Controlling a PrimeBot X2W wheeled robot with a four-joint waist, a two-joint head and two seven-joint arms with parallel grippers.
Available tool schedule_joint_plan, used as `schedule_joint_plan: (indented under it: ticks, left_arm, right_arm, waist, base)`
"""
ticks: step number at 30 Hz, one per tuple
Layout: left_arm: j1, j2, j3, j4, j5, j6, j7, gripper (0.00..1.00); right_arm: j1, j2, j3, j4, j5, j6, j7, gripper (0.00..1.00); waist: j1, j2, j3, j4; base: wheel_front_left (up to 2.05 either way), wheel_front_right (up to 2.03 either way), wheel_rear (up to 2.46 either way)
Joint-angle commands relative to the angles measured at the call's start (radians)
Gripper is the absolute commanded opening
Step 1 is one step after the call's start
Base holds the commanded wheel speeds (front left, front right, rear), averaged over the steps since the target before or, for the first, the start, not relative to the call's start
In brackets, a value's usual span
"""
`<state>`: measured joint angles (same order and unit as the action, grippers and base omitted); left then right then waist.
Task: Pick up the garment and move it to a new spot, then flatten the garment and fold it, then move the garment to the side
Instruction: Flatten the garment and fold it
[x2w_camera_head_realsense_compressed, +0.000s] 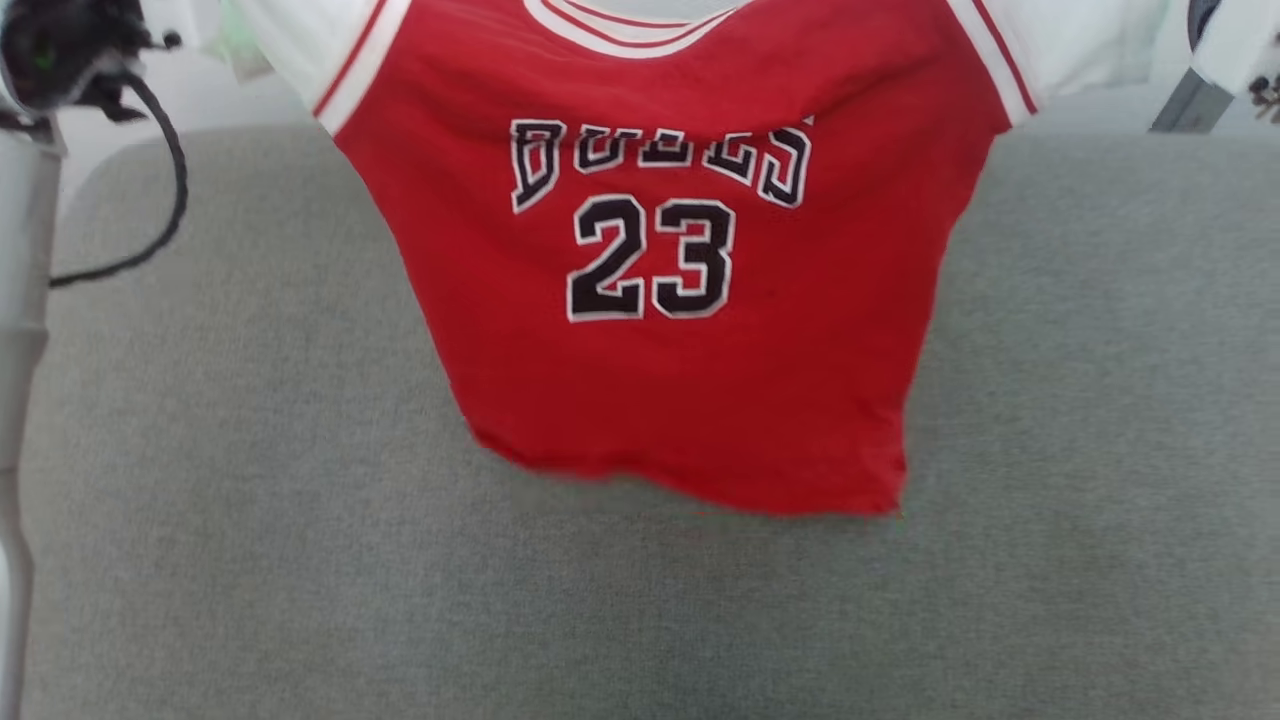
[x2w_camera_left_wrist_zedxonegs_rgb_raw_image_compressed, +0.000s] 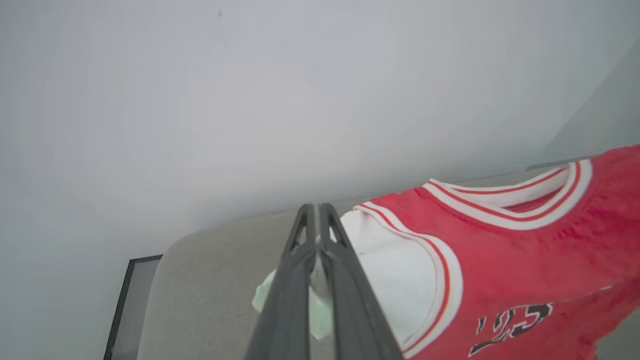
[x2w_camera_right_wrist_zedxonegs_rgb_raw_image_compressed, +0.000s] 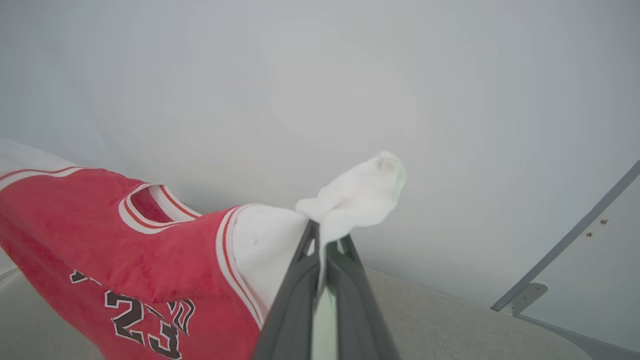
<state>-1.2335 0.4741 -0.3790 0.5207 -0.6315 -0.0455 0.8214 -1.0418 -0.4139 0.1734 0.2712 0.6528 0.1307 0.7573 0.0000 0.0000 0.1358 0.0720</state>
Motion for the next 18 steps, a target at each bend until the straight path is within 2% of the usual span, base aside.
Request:
schedule_joint_plan:
  ticks: [1,6,11,12,18]
  left_arm:
    - [-0.028,0.006,0.006,0.000,-0.013,-0.007,0.002,0.00]
    - [-0.076,0.002,-0.002,0.007,-0.001,-0.019,-0.018,0.00]
    - [-0.146,-0.023,0.006,0.042,0.016,-0.027,-0.112,0.00]
    - [-0.146,-0.023,0.006,0.042,0.016,-0.027,-0.112,0.00]
    - [-0.286,-0.065,-0.012,0.131,0.097,-0.041,-0.364,0.00]
  right_arm:
    - [-0.026,0.006,0.002,0.002,-0.010,0.000,0.005,0.00]
    - [-0.075,0.020,0.002,0.028,-0.052,0.000,-0.018,0.00]
    - [-0.171,0.031,-0.003,0.132,-0.140,0.000,-0.151,0.00]
    - [-0.171,0.031,-0.003,0.132,-0.140,0.000,-0.151,0.00]
    - [-0.332,0.050,0.020,0.328,-0.293,0.000,-0.431,0.00]
  waist:
    - [0.0000,0.0000,-0.027,-0.016]
    - [0.0000,0.0000,-0.027,-0.026]
    - [0.0000,0.0000,0.040,-0.033]
    - [0.0000,0.0000,0.040,-0.033]
    - [0.0000,0.0000,0.154,-0.033]
  base:
    - [0.00,0.00,0.00]
    - [0.00,0.00,0.00]
    - [0.00,0.00,0.00]
    - [0.00,0.00,0.00]
    - [0.00,0.00,0.00]
